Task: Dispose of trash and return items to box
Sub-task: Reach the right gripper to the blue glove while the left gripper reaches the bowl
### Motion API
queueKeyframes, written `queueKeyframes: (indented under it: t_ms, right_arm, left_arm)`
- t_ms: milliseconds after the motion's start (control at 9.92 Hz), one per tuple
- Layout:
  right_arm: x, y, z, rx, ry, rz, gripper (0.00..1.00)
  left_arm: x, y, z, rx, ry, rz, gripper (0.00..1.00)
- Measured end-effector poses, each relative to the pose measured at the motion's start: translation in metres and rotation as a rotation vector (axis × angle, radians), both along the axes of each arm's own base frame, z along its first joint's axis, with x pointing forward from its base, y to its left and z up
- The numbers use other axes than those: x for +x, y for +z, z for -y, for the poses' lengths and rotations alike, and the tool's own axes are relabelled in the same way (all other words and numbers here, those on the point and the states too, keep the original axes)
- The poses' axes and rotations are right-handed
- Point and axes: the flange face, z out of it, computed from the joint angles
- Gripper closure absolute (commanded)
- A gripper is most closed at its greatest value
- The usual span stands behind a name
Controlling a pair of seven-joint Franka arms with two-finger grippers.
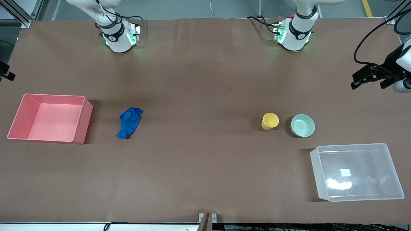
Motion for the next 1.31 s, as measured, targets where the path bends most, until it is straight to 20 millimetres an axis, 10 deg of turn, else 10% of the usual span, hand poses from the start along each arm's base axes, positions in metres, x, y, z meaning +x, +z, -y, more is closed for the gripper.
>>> queueKeyframes:
  t_ms: [806,1008,1310]
  right_arm:
    - [0.000,-0.004,-0.005,0.003,0.009,-0.015,0.00]
    - [0.015,-0.031,-0.045,0.003,0.013,-0.021,0.00]
    - [0.049,-0.159,-0.133,0.008,0.004,-0.054,0.00]
  left_arm:
    - [0.008,-0.011,-0.001,0.000,0.003,0.010,0.02]
    - [0.019,-0.050,-0.001,0.000,0.005,0.020,0.02]
    - [0.029,-0.179,-0.002,0.001,0.011,0.056,0.02]
